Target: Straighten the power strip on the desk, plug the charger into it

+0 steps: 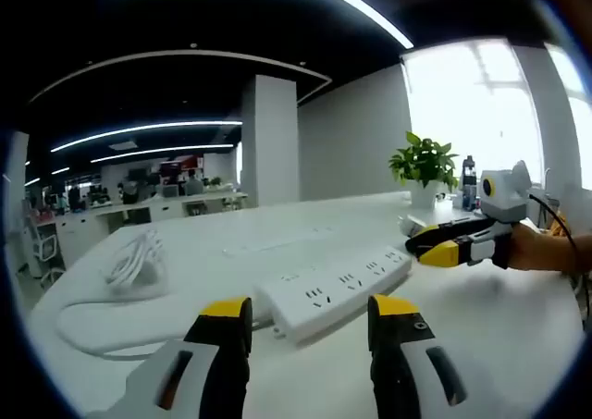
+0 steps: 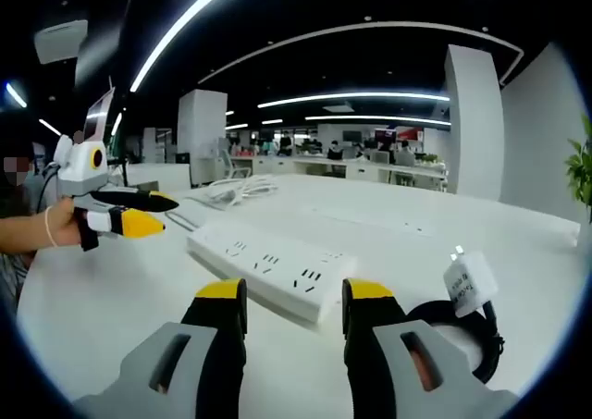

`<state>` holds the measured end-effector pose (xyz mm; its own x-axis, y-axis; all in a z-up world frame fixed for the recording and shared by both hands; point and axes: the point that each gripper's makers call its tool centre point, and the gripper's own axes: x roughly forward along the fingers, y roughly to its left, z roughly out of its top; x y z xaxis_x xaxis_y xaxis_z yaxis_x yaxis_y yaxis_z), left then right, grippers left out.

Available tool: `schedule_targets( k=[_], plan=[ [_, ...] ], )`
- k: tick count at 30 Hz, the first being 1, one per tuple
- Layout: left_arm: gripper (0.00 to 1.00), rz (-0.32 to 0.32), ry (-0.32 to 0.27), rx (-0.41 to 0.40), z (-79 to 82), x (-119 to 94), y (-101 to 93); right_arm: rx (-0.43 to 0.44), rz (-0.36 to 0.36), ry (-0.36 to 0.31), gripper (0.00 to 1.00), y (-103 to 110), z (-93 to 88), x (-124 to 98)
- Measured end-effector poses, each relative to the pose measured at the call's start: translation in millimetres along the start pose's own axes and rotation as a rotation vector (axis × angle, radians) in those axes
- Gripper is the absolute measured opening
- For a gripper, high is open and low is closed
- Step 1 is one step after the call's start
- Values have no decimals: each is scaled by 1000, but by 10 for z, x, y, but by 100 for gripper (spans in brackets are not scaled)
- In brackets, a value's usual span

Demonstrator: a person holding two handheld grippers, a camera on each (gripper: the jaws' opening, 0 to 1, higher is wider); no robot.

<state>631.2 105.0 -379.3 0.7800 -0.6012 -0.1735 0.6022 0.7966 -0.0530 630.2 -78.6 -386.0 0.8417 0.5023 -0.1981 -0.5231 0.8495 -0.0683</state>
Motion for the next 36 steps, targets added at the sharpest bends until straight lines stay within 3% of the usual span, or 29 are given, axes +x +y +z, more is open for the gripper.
schedule_targets(
  k=[8, 16, 20, 31, 36],
  plan=[
    [54, -9, -59, -82, 92, -112, 0, 5, 30, -20, 42, 73, 48, -86],
    [59, -40, -95, -110, 174, -240, -117, -2, 60, -45, 46, 143, 138, -215],
    [59, -37, -91, -83, 212, -298, -170, -19, 107, -35, 50, 242, 177, -309],
    [68, -48, -96, 5, 338, -465, -355, -40, 143, -81, 55, 306, 407, -550],
    [70, -31, -142, -5, 442, -575, -371, -46, 177, -73, 65, 366, 426, -609]
  ],
)
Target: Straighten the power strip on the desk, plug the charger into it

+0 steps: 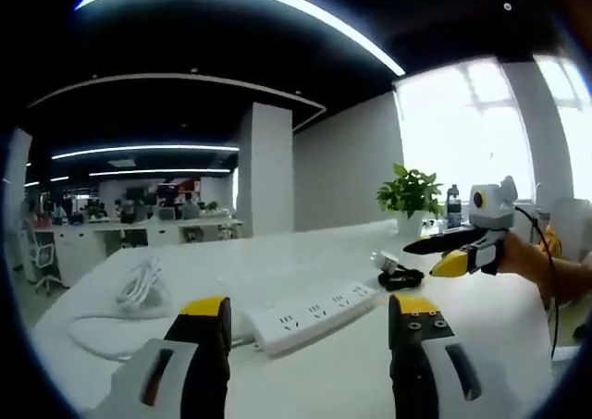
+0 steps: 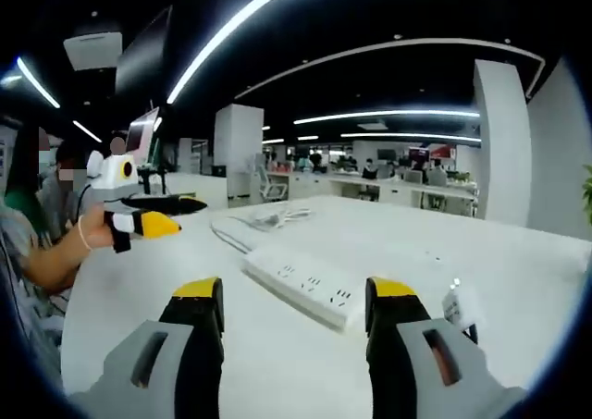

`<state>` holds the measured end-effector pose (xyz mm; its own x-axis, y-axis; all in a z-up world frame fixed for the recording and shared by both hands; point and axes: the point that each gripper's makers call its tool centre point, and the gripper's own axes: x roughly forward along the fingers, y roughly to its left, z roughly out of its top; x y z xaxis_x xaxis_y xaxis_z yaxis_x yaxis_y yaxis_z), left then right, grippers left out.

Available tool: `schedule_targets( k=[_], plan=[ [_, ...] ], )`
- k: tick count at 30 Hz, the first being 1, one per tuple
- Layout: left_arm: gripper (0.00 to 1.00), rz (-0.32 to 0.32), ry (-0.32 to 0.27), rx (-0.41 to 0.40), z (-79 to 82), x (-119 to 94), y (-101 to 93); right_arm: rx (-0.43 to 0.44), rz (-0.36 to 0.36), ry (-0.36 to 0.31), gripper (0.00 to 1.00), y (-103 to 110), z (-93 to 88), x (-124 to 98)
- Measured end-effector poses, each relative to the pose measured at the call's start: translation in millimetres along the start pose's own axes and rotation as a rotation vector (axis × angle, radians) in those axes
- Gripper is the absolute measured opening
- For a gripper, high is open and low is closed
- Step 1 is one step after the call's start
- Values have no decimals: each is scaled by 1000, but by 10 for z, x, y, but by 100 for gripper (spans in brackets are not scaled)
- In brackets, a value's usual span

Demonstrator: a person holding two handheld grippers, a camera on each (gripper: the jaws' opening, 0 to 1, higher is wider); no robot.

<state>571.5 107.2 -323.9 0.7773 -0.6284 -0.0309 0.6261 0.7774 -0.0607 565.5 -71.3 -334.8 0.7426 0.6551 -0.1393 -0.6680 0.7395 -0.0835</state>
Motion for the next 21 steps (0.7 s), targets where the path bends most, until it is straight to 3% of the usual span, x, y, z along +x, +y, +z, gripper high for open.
schedule_targets(
  k=[5, 10, 12, 21],
  plan=[
    [70, 41, -43, 7, 81, -78, 38, -9, -10, -19, 65, -37, 38, -33],
    [70, 73, -5, 47, 14, -130, 43, -25, -16, -12, 65, -65, 50, -70],
    [71, 97, 4, 75, -24, -163, 44, -70, -16, 37, 66, -61, -4, -117],
    [76, 59, 10, 34, -54, -192, -1, -52, -31, -24, 67, -91, 150, -227]
  ],
)
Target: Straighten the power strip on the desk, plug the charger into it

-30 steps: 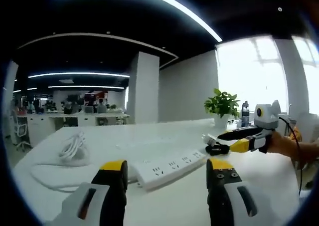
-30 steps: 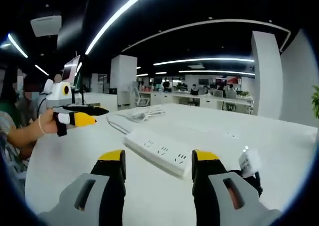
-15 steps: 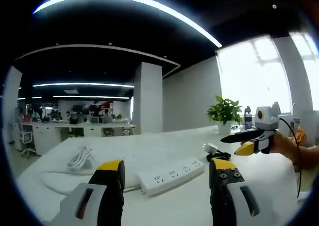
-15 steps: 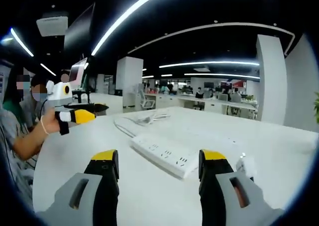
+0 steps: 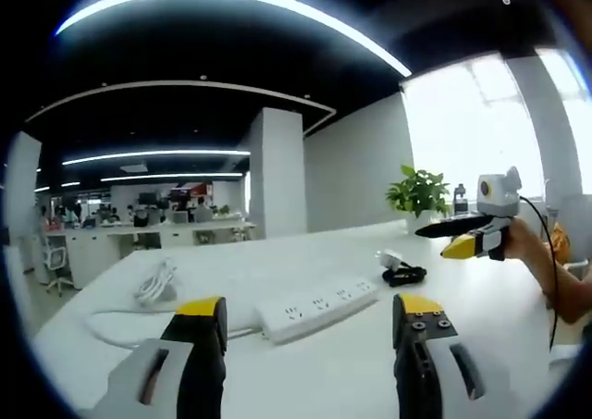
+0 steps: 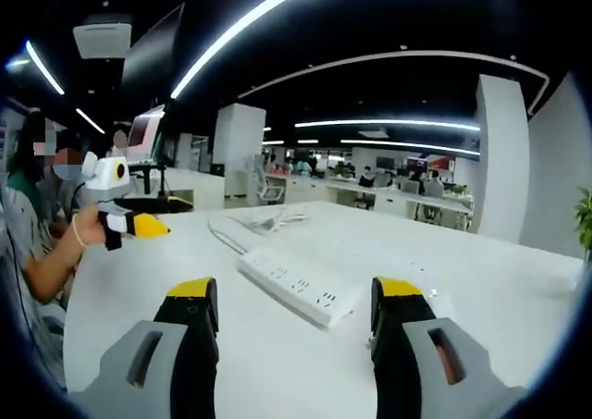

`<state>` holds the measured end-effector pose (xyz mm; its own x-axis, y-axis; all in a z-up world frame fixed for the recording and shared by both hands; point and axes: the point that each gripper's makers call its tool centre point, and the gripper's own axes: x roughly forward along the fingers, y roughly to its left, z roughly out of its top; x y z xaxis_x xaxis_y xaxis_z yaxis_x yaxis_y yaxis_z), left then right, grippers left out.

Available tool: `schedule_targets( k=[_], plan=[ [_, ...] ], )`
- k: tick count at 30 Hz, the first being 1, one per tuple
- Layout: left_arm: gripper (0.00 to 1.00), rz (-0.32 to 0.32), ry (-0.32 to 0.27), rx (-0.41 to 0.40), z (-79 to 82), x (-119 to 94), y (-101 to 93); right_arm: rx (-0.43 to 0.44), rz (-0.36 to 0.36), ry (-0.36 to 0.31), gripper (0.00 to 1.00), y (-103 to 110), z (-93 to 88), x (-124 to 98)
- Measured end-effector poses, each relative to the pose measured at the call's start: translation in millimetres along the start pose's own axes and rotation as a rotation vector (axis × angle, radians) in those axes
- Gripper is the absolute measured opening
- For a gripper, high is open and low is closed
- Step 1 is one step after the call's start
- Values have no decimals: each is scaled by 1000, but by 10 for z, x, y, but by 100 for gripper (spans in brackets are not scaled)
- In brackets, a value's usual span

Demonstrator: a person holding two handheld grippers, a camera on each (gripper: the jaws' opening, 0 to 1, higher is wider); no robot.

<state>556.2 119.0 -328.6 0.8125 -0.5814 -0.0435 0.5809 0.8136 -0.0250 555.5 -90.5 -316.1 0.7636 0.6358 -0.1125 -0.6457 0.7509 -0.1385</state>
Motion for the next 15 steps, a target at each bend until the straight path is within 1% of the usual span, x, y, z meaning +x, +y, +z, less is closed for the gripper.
schedule_targets(
  k=[3, 6, 12, 15],
  plan=[
    [79, 0, 3, 11, 6, -21, 3, -5, -3, -1, 67, -20, 12, -11],
    [80, 3, -16, -6, 29, -44, 0, -11, 3, 0, 67, -12, 3, -23],
    [81, -6, -8, 4, -5, -88, -58, 2, -4, 11, 67, -68, -88, -91],
    [81, -10, -16, -13, -23, -122, -85, 1, -15, 17, 67, -115, -145, -126]
  ],
)
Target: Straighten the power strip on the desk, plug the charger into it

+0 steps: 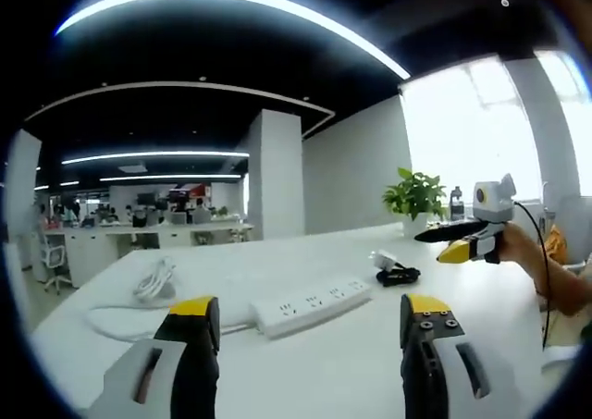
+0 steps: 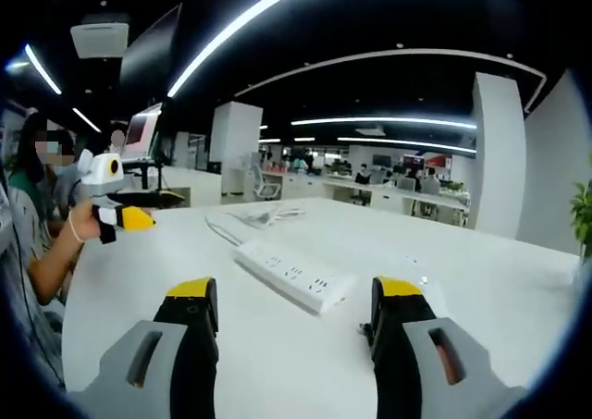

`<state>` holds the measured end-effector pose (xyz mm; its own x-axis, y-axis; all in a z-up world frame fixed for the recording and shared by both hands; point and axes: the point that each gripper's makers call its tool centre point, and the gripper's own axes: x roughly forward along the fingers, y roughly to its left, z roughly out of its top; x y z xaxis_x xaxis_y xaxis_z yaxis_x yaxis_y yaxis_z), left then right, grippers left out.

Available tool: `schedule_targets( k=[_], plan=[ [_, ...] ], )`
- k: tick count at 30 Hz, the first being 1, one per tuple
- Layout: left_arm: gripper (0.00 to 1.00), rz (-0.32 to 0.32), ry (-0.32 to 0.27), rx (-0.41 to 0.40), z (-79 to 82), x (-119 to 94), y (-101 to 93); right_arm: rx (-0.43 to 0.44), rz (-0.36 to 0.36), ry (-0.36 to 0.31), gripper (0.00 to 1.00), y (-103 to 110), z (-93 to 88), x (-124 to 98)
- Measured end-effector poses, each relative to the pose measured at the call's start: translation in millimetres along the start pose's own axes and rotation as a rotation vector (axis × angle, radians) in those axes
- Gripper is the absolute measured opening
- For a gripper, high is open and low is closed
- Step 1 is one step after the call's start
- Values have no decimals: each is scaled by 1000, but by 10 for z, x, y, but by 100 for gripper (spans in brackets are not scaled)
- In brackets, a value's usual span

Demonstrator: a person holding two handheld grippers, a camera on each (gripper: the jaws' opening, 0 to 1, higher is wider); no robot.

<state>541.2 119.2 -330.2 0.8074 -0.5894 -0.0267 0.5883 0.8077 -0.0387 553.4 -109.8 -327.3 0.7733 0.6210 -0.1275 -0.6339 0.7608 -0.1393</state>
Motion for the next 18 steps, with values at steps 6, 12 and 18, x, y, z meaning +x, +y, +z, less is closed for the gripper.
schedule_targets(
  k=[6, 12, 18],
  plan=[
    [81, 9, 5, -16, -76, -78, -39, 11, -32, 11, 67, -143, -116, -30],
    [81, 34, 10, -33, -159, -195, -54, 1, -59, 26, 67, -301, -198, -21],
    [81, 35, 0, -70, -195, -267, -49, 3, -57, 45, 67, -401, -254, 34]
  ],
)
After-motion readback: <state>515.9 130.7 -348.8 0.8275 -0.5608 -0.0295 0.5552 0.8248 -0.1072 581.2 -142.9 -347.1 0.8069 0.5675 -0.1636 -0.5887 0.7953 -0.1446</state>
